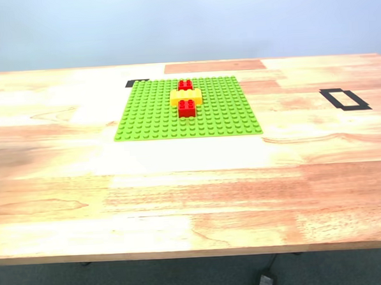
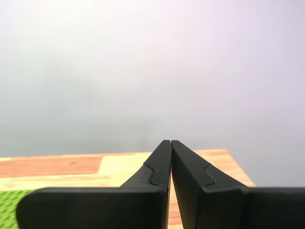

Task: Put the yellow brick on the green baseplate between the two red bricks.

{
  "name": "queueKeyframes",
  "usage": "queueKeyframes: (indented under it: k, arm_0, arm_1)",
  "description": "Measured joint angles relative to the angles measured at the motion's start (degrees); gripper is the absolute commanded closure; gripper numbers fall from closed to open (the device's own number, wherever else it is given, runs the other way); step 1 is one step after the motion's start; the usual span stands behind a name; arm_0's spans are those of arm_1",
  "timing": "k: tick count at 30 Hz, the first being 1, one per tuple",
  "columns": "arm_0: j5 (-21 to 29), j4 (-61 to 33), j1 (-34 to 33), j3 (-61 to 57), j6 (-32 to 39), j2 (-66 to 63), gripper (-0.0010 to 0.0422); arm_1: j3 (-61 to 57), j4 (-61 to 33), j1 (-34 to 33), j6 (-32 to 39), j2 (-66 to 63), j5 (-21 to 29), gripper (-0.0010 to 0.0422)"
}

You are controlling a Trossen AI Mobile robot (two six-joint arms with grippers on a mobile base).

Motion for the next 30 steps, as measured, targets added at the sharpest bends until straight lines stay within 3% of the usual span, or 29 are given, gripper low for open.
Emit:
queueKeyframes:
  k: [4,12,30]
  arm_0:
    - [0.07,-4.11,-0.07,-0.72,0.17,-3.72,0.0413]
    - [-0.02,-9.44,-0.11,-0.76,0.28,-8.72,0.0413]
    - [-0.09,-11.74,-0.11,-0.81,-1.22,-9.29,0.0412]
  arm_1:
    - [-1.18,-4.07,1.31,0.76,0.24,1.92,0.0414]
    - [-6.71,4.31,5.27,-1.27,0.7,2.23,0.0414]
    - [-6.93,4.9,6.08,-1.9,3.3,2.19,0.0413]
